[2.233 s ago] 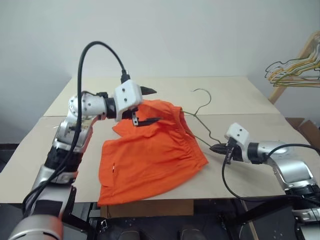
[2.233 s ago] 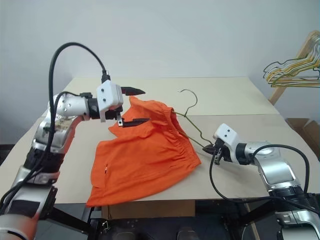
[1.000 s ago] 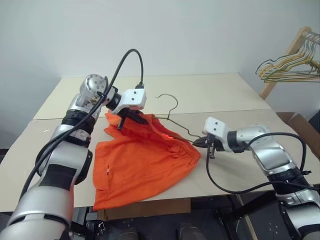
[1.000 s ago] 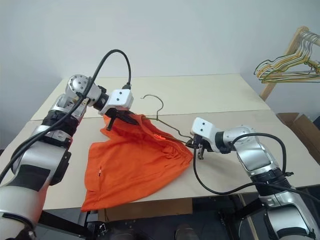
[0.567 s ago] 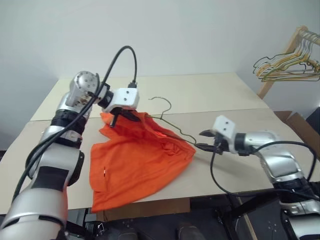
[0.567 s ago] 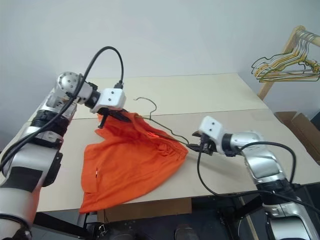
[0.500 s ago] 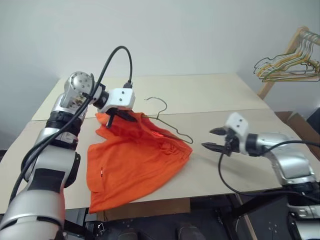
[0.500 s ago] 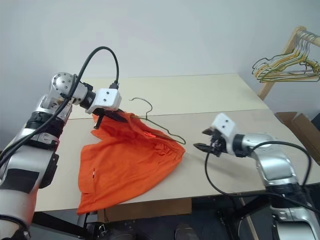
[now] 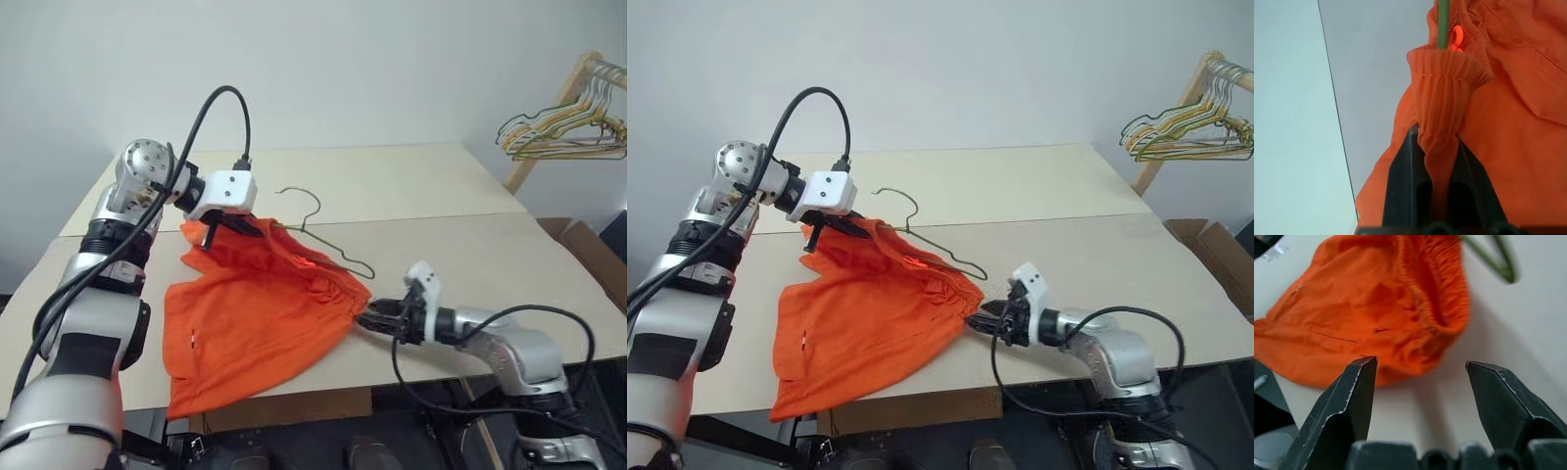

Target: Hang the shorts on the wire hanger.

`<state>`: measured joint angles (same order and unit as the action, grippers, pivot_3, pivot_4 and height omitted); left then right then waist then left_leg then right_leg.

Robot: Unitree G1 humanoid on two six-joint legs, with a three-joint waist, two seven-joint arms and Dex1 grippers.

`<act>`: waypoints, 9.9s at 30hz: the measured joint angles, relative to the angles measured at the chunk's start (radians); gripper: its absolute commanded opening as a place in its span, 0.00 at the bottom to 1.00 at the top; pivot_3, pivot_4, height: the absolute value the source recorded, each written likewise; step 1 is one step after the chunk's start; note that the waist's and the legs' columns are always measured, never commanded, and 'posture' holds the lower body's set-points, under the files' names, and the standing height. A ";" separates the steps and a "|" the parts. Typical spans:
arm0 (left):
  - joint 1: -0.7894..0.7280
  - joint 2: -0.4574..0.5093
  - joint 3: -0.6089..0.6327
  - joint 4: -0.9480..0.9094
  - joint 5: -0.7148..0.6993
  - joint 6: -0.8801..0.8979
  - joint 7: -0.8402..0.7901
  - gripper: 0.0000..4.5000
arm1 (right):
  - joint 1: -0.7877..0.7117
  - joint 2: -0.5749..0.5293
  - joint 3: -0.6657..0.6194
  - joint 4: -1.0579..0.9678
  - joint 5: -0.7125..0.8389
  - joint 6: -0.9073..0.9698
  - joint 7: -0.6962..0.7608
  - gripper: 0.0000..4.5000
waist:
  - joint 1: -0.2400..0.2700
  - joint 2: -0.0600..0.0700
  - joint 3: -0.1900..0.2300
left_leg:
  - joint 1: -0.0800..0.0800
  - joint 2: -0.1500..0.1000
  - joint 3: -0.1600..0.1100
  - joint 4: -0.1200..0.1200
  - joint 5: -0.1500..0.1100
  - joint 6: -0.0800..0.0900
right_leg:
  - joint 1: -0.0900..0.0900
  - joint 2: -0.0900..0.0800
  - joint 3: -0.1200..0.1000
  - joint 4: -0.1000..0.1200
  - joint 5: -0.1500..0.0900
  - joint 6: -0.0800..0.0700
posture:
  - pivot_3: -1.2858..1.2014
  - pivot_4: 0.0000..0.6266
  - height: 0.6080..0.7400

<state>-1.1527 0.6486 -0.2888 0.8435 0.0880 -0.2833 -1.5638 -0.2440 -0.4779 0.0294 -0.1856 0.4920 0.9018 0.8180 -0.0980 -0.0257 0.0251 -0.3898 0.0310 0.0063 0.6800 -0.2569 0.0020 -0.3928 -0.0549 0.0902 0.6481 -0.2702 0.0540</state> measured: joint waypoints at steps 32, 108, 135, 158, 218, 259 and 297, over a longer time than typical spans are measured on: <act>0.091 0.136 -0.133 -0.089 -0.188 0.032 0.033 0.00 | -0.148 -0.293 0.041 0.189 -0.033 -0.264 0.268 0.02 | 0.002 0.000 0.000 | 0.000 0.000 -0.002 0.001 0.000 0.000 | 0.001 -0.001 -0.003 0.000 0.000 0.000 | 0.49 0.00 1.00; 0.280 -0.071 0.016 -0.287 -0.061 0.161 0.289 0.00 | -0.355 -0.324 0.158 -0.020 -0.397 -0.690 0.294 0.56 | -0.009 0.001 0.000 | 0.001 -0.002 -0.003 0.001 0.000 0.000 | 0.002 -0.003 -0.004 0.000 0.000 0.000 | 0.46 0.00 1.00; 0.288 -0.027 0.039 -0.341 -0.062 0.134 0.256 0.00 | -0.447 -0.321 0.148 0.284 -0.226 -0.314 0.446 0.99 | -0.022 0.001 0.000 | 0.000 -0.002 -0.005 0.001 0.000 0.000 | 0.003 -0.004 -0.006 0.000 0.000 0.000 | 0.48 0.00 1.00; 0.290 -0.028 0.047 -0.376 -0.097 0.139 0.220 0.00 | -0.546 -0.238 0.240 0.331 -0.289 -0.325 0.458 0.36 | -0.026 0.002 0.000 | 0.000 -0.002 -0.005 0.001 0.000 0.000 | 0.002 -0.004 -0.006 0.001 0.000 0.000 | 0.48 0.00 1.00; 0.429 -0.053 0.394 -0.559 -0.546 0.426 0.188 1.00 | -0.433 -0.502 -0.145 0.208 -0.158 0.281 0.079 0.02 | -0.053 0.006 0.001 | -0.002 -0.002 -0.010 0.000 0.000 0.000 | 0.001 -0.005 -0.007 0.001 0.000 0.000 | 0.44 0.00 1.00; 0.585 -0.267 0.364 -0.913 -0.704 0.543 0.551 1.00 | -0.694 -0.152 -0.770 0.565 -0.515 0.119 -1.171 0.02 | -0.141 0.016 -0.003 | 0.005 -0.004 -0.006 -0.007 0.000 0.000 | 0.005 -0.005 0.005 -0.004 -0.001 0.002 | 0.43 0.00 1.00; 0.597 -0.254 0.346 -0.929 -0.699 0.542 0.505 1.00 | -0.817 -0.316 -0.825 1.051 -0.217 -0.069 -1.377 0.53 | -0.162 0.018 -0.002 | 0.007 -0.004 0.003 -0.012 0.000 0.000 | 0.007 -0.005 0.007 -0.009 -0.001 0.002 | 0.43 0.00 1.00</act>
<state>-0.5554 0.3943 0.0570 -0.0860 -0.6108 0.2591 -1.0586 -1.0610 -0.7940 -0.7957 0.8651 0.2752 0.8330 -0.5591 -0.2603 -0.0074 0.0229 -0.3829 0.0269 0.0098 0.6685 -0.2570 0.0024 -0.3856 -0.0595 0.0975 0.6396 -0.2715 0.0562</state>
